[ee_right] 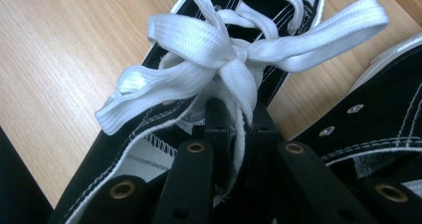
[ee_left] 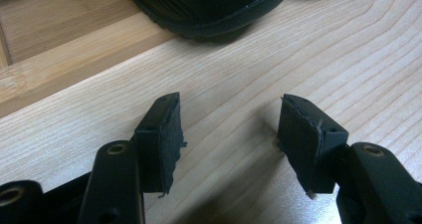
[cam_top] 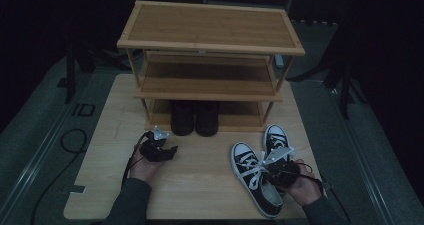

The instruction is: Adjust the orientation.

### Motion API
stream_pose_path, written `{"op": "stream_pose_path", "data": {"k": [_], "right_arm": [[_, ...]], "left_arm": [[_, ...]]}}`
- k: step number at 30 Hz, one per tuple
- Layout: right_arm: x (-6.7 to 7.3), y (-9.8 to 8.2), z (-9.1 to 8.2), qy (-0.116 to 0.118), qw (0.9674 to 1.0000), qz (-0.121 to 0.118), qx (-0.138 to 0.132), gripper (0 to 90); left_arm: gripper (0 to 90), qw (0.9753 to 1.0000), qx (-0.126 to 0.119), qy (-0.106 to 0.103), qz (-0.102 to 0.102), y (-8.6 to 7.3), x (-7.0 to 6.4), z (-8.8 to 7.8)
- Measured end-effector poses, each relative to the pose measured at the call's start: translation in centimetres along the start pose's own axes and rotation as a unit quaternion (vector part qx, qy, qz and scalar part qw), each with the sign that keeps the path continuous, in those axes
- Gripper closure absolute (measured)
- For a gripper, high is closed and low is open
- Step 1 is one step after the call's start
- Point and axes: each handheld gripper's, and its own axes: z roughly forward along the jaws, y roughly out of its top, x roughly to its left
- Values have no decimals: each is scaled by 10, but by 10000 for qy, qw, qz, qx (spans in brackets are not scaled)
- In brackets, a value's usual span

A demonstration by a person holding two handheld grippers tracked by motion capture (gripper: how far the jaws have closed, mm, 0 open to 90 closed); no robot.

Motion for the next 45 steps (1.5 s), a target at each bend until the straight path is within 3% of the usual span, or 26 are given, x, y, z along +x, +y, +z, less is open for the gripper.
{"op": "stream_pose_path", "data": {"k": [8, 17, 21, 28, 32, 34, 42, 45], "right_arm": [[2, 6, -1, -18, 9995, 97, -289, 852], [3, 23, 7, 5, 9984, -71, -553, 854], [6, 34, 13, -22, 9981, -209, -584, 854], [2, 42, 23, -53, 9985, -185, -509, 851], [0, 41, 23, 36, 9992, -244, -326, 784], [-2, 38, 16, 116, 9989, -204, -411, 692], [-10, 35, -8, 129, 9966, -123, -806, 526], [-14, 34, -12, 82, 9963, -103, -851, 510]], "left_arm": [[428, 10000, -3, -2, -3, 0, 0, 0], [428, 10000, -4, -5, -3, 0, 0, 0], [428, 10000, -4, -3, -3, 0, 0, 0], [428, 10000, -8, -8, -1, 0, 0, 0], [427, 10000, -3, -8, 1, 0, 0, 0], [427, 10000, -9, -6, -3, 0, 0, 0], [428, 10000, -11, -12, 3, 0, 0, 0], [427, 10000, -8, -15, 5, 0, 0, 0]]}}
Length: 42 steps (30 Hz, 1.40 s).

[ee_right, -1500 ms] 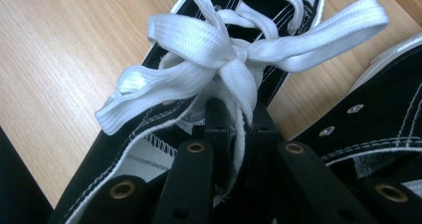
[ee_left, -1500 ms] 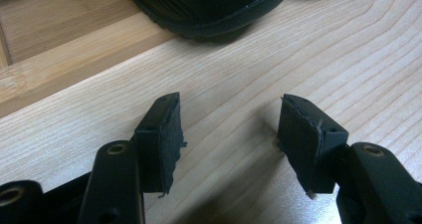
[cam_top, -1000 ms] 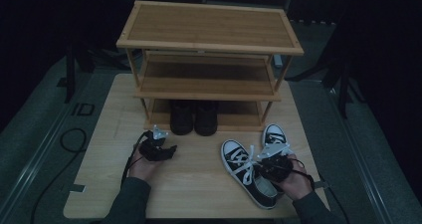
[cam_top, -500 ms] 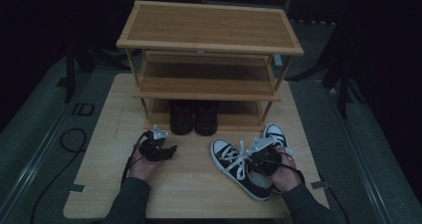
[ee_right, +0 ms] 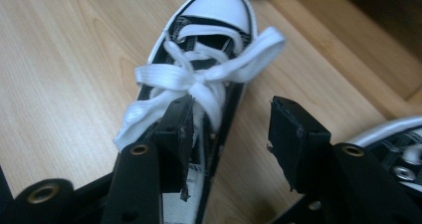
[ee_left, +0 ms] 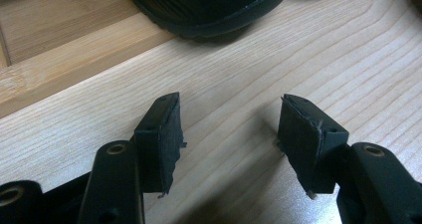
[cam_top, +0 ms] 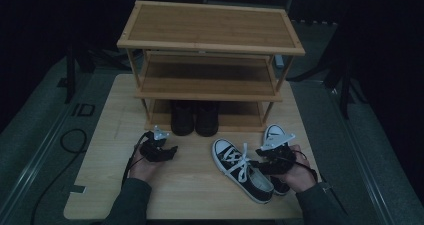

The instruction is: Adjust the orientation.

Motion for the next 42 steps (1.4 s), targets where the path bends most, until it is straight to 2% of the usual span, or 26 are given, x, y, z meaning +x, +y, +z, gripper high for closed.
{"op": "stream_pose_path", "data": {"k": [2, 5, 7, 13, 20, 26, 34, 38, 42], "right_arm": [[-4, -2, -4, -41, 9999, 105, -37, 484], [-6, -3, -7, -135, 9999, 80, -65, 481], [-9, -5, -10, -287, 9995, 86, -67, 477], [-15, -9, -18, -396, 9989, 192, -132, 476], [-19, -13, -26, -522, 9982, 207, -189, 482], [-26, -22, -38, -688, 9970, 293, -176, 594], [-30, -38, -47, -779, 9961, 403, -31, 721], [-31, -48, -47, -875, 9948, 501, 108, 727], [-35, -56, -44, -1147, 9911, 623, 250, 674]], "left_arm": [[427, 10000, 1, -5, 3, 0, 0, 0], [427, 10000, -6, -8, 3, 0, 0, 0], [427, 10000, -6, -6, 2, 0, 0, 0], [427, 10000, -10, -5, 2, 0, 0, 0], [427, 10000, -12, -7, 0, 0, 0, 0], [427, 10000, -12, -4, 0, 0, 0, 0], [427, 10000, -17, 5, -6, 0, 0, 0], [427, 10000, -17, 6, -8, 0, 0, 0], [426, 10000, -20, 9, -10, 0, 0, 0]]}}
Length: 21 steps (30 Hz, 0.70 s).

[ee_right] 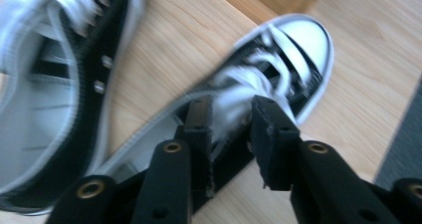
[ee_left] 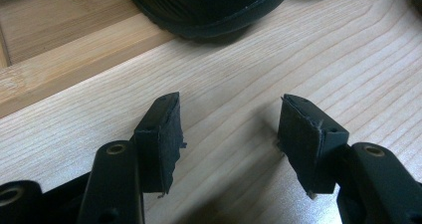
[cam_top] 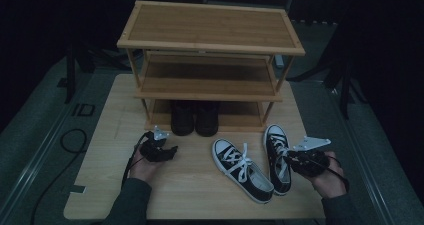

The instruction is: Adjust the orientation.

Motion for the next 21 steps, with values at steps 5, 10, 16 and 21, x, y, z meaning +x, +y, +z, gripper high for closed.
{"op": "stream_pose_path", "data": {"k": [5, 10, 16, 21], "right_arm": [[0, -5, 10, -24, 9995, 269, 178, 554], [1, -4, 24, -201, 9982, 361, 436, 514], [-2, -3, 41, -276, 9947, 710, 686, 557], [-1, -2, 45, -277, 9938, 702, 812, 780]], "left_arm": [[426, 10000, 1, 2, 0, 0, 0, 0], [426, 10000, 1, 2, 1, 0, 0, 0], [426, 10000, 6, -1, 8, 0, 0, 0], [426, 10000, 7, -2, 14, 0, 0, 0]]}}
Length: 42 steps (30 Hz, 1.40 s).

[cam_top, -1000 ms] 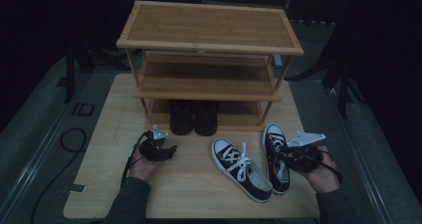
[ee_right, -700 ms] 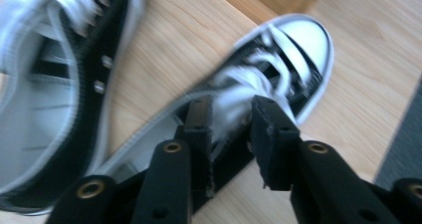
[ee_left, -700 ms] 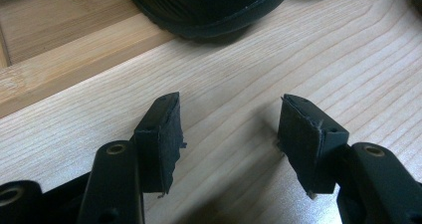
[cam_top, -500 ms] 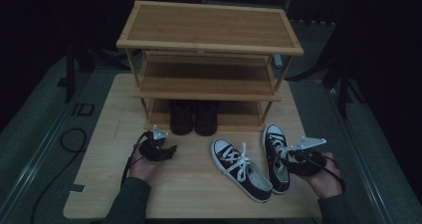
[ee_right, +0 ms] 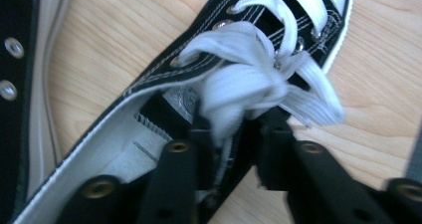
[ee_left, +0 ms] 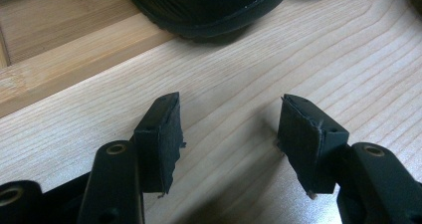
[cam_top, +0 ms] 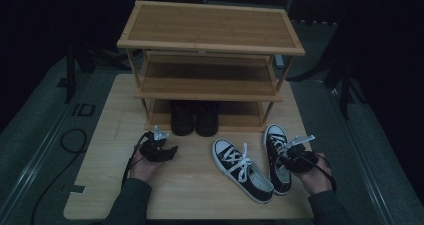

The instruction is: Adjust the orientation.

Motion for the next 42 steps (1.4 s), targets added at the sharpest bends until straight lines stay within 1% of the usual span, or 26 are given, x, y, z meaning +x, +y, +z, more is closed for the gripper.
{"op": "stream_pose_path", "data": {"k": [4, 6, 10, 12, 13, 14, 16, 17, 19, 21, 24, 26, 27, 29, 31, 34, 37, 42], "right_arm": [[-1, -2, -4, -93, 9999, -72, 53, 835], [-3, -4, -5, -146, 9999, -82, -4, 847], [-5, -7, -6, -199, 9995, -16, -250, 855], [-4, -7, -7, -195, 9991, -93, -373, 856], [-3, -7, -7, -171, 9984, -206, -507, 856], [-1, -6, -7, -201, 9976, -330, -575, 857], [0, -5, -8, -299, 9963, -455, -658, 857], [0, -5, -8, -299, 9963, -455, -658, 857], [-1, -1, -8, -207, 9952, -487, -818, 858], [0, 2, -7, -29, 9949, -507, -867, 858], [9, 8, -3, 95, 9938, -666, -888, 858], [13, 12, -1, 80, 9931, -756, -889, 858], [14, 14, -1, 31, 9928, -767, -921, 857], [13, 17, -1, 70, 9923, -750, -979, 857], [12, 20, -2, 95, 9918, -788, -1000, 857], [12, 24, -4, 142, 9911, -707, -1120, 857], [11, 28, -4, 192, 9900, -689, -1214, 857], [15, 33, 5, 216, 9900, -700, -1205, 857]], "left_arm": [[426, 10000, 0, 3, 4, 0, 0, 0], [426, 10000, 0, -1, 2, 0, 0, 0], [426, 10000, -1, -1, 1, 0, 0, 0], [426, 10000, -2, 1, 0, 0, 0, 0], [426, 10000, -3, 3, -2, 0, 0, 0], [426, 10000, -3, 3, -3, 0, 0, 0], [426, 10000, -3, 3, -2, 0, 0, 0], [426, 10000, -3, 2, -2, 0, 0, 0], [425, 10000, -3, -1, 2, 0, 0, 0], [425, 10000, -2, -3, 5, 0, 0, 0], [425, 10000, 0, -5, 5, 0, 0, 0], [426, 10000, 0, -6, 6, 0, 0, 0], [425, 10000, 1, -5, 4, 0, 0, 0], [425, 10000, 0, -5, 6, 0, 0, 0], [425, 10000, 1, -7, 7, 0, 0, 0], [425, 10000, 2, -4, 6, 0, 0, 0], [425, 10000, 0, -5, 6, 0, 0, 0], [425, 10000, 1, -7, 7, 0, 0, 0]]}}
